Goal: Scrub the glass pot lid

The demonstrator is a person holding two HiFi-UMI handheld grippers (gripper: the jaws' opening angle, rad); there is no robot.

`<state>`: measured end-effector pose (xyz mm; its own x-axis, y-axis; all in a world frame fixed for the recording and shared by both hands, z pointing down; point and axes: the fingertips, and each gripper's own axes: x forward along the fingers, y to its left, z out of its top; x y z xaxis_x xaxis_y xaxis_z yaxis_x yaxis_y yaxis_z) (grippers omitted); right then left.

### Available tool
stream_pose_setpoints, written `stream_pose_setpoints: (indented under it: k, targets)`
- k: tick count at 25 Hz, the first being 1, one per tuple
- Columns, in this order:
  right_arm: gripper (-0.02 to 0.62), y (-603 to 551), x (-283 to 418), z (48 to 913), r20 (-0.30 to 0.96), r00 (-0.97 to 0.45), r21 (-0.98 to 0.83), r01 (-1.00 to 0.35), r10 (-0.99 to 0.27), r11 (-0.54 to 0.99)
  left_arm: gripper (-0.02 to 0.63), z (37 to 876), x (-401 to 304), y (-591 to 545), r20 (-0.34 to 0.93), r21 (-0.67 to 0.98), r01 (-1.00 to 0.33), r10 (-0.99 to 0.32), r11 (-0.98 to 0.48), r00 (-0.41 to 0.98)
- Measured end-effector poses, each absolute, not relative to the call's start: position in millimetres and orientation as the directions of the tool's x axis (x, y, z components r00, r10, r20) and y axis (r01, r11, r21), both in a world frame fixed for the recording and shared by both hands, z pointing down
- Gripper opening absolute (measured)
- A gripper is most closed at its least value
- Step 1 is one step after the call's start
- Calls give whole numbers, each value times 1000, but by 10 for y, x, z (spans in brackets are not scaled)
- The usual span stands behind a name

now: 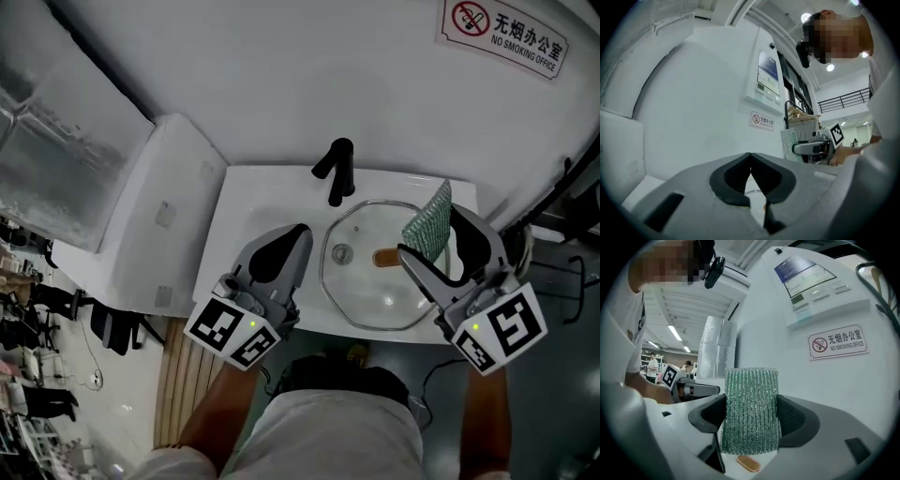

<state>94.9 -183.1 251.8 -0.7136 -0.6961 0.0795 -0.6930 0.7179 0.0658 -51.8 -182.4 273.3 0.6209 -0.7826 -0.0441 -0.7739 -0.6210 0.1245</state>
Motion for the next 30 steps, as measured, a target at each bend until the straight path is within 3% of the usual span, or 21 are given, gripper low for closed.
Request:
stream_pose_setpoints:
  k: [11,20,24,30]
  targets:
    - [331,-2224,781,3004,346,-751,127,-557,-563,821,17,3375,-536,-2204,192,177,-747,-722,-641,665]
    - [333,-2482,604,3678,630,-684,108,-391,-367,914,21,4023,-577,-2355,393,238,-715,-608,-658,690]
    - [333,-2570,545,3941,717,-634,76,-341,-289,937,116,4284,-579,-2382,448,271,-699,-557,-661,700]
    - [333,-2698,463,4307,830,-529,42,-257,-177,966,178,4642,-530,-2400,492,398,-662,-462,-635,738]
